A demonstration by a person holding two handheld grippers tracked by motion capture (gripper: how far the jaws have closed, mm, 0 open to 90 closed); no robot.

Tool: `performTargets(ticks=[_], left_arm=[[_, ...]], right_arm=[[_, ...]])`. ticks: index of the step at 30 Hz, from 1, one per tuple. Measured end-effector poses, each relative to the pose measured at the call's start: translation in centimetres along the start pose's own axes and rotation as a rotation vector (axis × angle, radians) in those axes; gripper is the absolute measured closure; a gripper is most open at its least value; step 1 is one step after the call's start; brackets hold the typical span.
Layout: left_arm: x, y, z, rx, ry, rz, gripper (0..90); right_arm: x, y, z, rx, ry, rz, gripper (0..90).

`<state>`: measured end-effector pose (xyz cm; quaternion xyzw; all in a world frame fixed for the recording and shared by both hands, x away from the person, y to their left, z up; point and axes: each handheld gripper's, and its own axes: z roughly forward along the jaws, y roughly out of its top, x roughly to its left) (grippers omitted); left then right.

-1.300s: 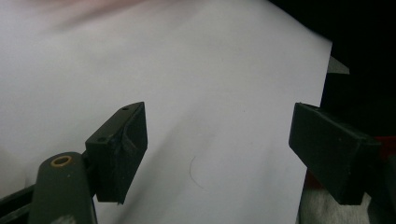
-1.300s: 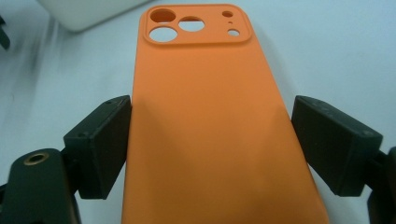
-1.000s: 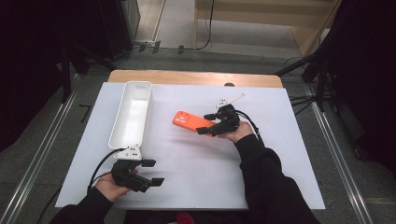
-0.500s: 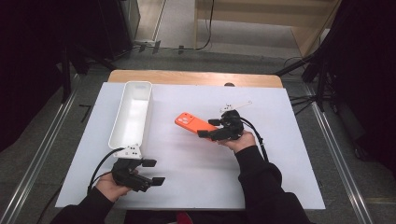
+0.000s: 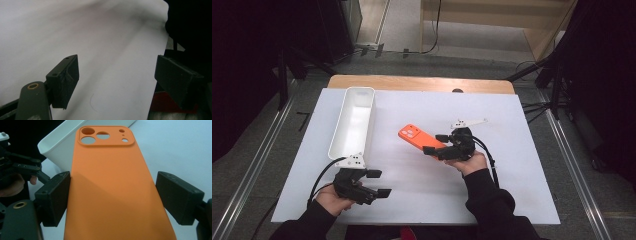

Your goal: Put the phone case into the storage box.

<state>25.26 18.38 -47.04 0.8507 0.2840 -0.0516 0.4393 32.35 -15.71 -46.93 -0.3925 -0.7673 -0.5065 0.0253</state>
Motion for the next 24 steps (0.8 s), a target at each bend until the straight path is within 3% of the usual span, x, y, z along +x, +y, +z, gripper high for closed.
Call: performTargets(ticks=[10,15,24], left_arm=[[-1.1,1.9,0.2,-0.007,0.029,-0.005,19.6],[-0.9,2.9,0.2,-0.013,0.024,-0.040,19.6],[-0.3,5.0,0.1,-0.012,0.009,-0.099,20.3]], right_arm=[[1.1,-1.4,-0.9,-0.027,-0.031,-0.008,14.4],[1.6,-1.7,-1.2,-0.041,-0.073,-0.035,14.4],[2.3,-2.2,-1.6,-0.093,-0.139,-0.011,14.4]])
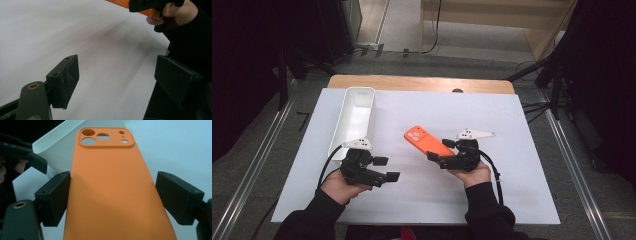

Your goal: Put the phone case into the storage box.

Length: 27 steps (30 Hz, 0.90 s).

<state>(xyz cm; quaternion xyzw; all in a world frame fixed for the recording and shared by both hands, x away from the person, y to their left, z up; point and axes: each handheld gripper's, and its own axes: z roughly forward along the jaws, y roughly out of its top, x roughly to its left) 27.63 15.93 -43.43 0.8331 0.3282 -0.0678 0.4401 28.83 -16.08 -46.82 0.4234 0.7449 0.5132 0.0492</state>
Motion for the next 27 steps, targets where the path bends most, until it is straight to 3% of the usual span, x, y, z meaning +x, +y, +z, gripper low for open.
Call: performTargets(ticks=[7,14,21,27], left_arm=[[0.3,1.6,0.2,-0.004,-0.017,-0.037,20.3],[0.3,3.0,0.6,-0.003,-0.013,-0.036,20.4],[0.3,4.0,1.2,0.008,0.010,-0.022,20.4],[0.7,4.6,1.6,0.002,0.011,-0.041,20.4]], right_arm=[[0.7,-0.3,-0.7,-0.063,-0.040,-0.008,14.4],[1.5,-1.3,-1.2,-0.136,-0.078,-0.011,14.4],[1.5,-2.1,-1.0,-0.147,-0.088,0.001,14.4],[1.4,-2.7,-1.1,-0.172,-0.090,0.019,14.6]])
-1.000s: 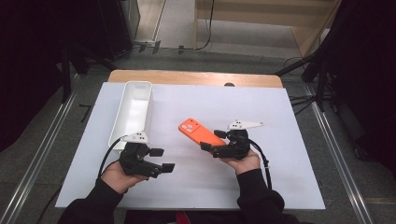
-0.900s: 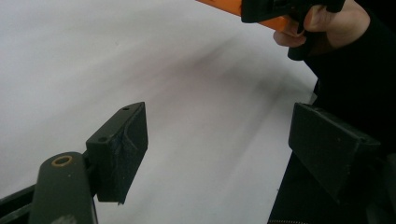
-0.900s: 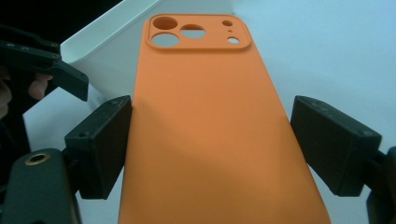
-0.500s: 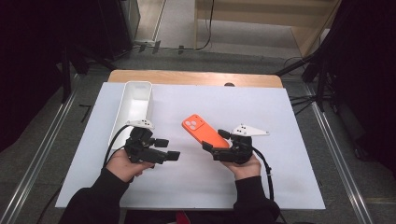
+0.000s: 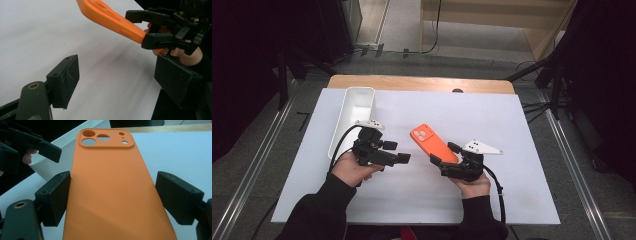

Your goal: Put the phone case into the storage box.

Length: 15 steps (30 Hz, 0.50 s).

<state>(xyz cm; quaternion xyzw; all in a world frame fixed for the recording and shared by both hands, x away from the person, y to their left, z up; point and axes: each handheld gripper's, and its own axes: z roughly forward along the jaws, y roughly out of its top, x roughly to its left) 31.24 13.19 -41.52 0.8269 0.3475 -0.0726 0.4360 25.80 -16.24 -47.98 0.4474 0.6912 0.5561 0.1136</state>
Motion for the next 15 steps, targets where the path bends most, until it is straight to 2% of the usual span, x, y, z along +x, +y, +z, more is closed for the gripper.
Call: performTargets(ticks=[13,15], left_arm=[[0.6,1.2,0.7,-0.010,-0.008,-0.028,20.4],[0.7,1.5,0.8,-0.011,-0.005,-0.028,23.1]], right_arm=[[0.2,-0.8,0.2,-0.017,0.015,0.005,14.8],[0.3,-0.9,0.3,-0.018,0.016,0.008,14.7]])
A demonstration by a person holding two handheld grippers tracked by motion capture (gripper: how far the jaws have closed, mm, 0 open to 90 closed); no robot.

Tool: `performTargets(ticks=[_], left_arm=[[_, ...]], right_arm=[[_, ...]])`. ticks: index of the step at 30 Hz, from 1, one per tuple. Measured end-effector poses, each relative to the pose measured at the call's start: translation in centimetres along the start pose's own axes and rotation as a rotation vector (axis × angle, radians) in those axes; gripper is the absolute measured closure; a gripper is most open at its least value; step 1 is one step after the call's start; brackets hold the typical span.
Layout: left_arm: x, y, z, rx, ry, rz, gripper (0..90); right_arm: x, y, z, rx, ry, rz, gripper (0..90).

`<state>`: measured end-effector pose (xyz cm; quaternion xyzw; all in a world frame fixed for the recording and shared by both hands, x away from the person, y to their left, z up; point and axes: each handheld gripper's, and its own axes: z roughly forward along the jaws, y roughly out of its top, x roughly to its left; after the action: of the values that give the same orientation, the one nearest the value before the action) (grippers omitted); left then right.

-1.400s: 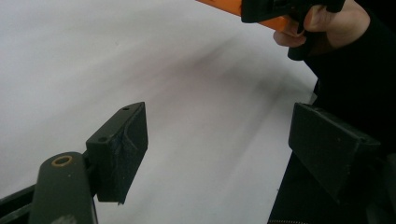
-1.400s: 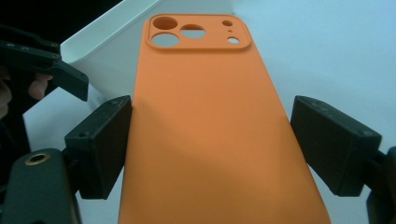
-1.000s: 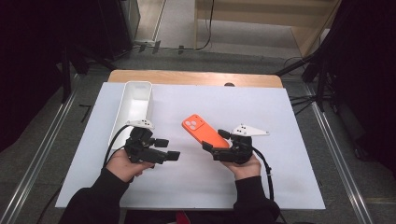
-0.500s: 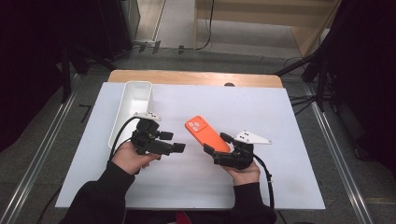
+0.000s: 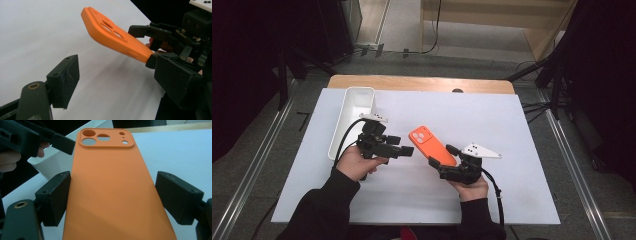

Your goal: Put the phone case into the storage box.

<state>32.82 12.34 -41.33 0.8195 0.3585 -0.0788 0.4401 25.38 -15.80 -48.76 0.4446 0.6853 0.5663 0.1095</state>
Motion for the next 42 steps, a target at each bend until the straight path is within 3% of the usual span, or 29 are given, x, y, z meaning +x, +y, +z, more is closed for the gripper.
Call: performTargets(ticks=[4,18,23,36,40,42], left_arm=[[0.0,0.4,0.2,0.009,0.029,0.013,23.1],[0.2,1.4,1.5,-0.020,0.065,-0.056,25.5],[0.2,1.5,1.9,-0.035,0.077,-0.085,30.6],[0.3,1.7,2.6,-0.025,0.047,-0.151,37.7],[0.5,1.7,2.7,-0.026,0.023,-0.174,43.3],[0.7,1.7,2.7,-0.034,-0.009,-0.198,45.1]], right_arm=[[0.1,-0.2,0.1,-0.003,-0.001,0.001,14.7],[0.4,-0.3,0.4,-0.021,-0.006,-0.005,14.7],[0.4,-0.4,0.4,-0.037,-0.022,-0.005,14.7],[0.9,-0.4,0.7,-0.065,-0.035,-0.015,14.7],[1.1,-0.4,0.9,-0.073,-0.044,-0.026,14.7],[1.2,-0.4,1.0,-0.074,-0.046,-0.029,14.7]])
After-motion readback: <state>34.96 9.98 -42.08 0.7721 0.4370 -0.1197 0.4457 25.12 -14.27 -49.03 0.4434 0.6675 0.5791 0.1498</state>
